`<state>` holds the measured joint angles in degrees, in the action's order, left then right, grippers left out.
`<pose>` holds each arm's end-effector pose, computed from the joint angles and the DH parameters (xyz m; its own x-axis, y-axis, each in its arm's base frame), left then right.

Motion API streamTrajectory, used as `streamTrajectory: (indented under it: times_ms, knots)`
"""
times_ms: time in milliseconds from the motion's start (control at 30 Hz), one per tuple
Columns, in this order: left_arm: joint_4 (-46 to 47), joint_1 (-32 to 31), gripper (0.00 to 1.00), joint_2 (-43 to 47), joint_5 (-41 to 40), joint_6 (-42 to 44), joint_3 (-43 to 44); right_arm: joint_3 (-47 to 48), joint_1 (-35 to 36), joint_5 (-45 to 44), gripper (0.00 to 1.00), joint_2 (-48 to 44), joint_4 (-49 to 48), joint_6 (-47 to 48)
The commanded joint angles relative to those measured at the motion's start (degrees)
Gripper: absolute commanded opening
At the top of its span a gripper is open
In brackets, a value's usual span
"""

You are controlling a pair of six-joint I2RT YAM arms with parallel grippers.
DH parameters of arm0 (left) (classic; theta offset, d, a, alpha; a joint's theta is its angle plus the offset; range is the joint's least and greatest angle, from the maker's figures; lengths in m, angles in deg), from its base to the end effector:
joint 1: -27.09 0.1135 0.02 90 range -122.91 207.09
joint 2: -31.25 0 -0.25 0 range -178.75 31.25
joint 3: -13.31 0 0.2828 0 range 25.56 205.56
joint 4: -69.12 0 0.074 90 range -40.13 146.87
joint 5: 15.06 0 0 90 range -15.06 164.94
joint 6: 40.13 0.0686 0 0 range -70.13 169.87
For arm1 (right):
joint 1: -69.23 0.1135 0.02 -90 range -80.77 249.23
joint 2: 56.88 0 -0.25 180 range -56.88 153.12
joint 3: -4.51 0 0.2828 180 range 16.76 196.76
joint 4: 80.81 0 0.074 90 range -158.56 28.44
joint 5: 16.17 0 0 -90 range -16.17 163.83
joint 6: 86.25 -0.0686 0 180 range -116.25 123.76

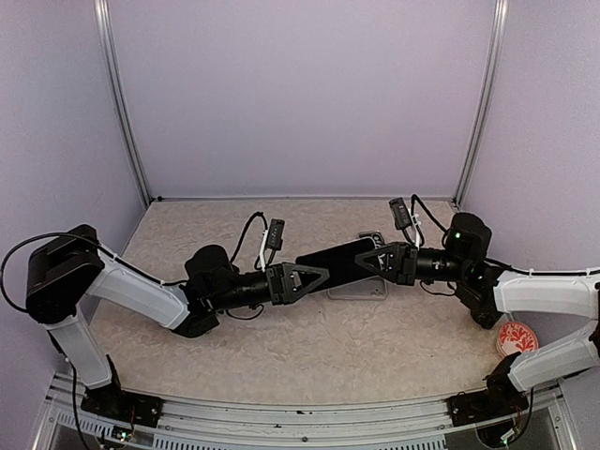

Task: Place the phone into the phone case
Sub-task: Pass from the right arm to the left

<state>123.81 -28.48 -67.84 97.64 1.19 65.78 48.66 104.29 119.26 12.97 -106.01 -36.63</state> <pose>0.1985 -0.3364 0.1741 -0.6813 -0.2315 -0.6944 0.7047 0.0494 -0.7078 0.2264 0.2186 0.2245 -0.6444 0.1032 -0.7577 -0.7467 0.1291 0.6526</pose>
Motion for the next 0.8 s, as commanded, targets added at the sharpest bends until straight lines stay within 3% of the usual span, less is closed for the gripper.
streamTrajectory:
  times_ms: [0, 367, 600, 767]
  knots:
    - [3.3, 0.3, 0.82, -1.6, 1.5, -1.1, 2.1, -0.4, -0.4, 0.6, 0.00, 0.8, -4.9, -0.5]
    - [3.1, 0.2, 0.67, -2.5, 1.0, -1.4, 2.6, -0.4, -0.4, -0.4, 0.00, 1.4, -4.6, 0.0]
    - [2.5, -0.3, 0.62, -2.6, -0.4, -1.1, 2.7, -0.4, -0.4, -1.6, 0.00, 1.9, -5.2, -0.3]
    - [2.3, -0.6, 0.51, -2.9, -0.8, -0.9, 3.1, -0.7, -0.4, -1.8, 0.00, 2.8, -6.7, -1.5]
